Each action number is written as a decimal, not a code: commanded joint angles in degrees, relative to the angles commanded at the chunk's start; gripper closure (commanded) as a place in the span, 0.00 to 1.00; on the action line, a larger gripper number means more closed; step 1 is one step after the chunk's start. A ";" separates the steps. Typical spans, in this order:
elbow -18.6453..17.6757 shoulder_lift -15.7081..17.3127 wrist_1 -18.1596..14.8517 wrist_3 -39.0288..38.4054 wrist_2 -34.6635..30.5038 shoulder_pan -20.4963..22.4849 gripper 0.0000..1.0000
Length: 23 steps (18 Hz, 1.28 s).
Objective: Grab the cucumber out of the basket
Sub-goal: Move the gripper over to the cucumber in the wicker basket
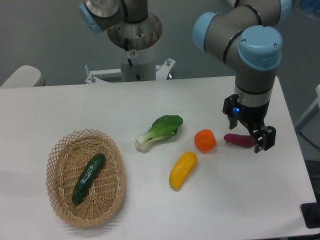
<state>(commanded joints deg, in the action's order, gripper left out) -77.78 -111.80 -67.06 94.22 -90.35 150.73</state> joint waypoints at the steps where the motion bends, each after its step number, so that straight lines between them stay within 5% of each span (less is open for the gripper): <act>1: -0.26 0.00 0.09 -0.09 -0.09 -0.17 0.00; 10: -6.41 2.81 2.29 -11.49 -0.09 -7.72 0.00; 16: -8.35 3.43 2.55 -44.16 -0.26 -18.79 0.00; 23: -11.95 1.59 2.72 -68.35 0.44 -26.62 0.00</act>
<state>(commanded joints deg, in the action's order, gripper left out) -89.73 -110.21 -64.34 25.87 -89.92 124.11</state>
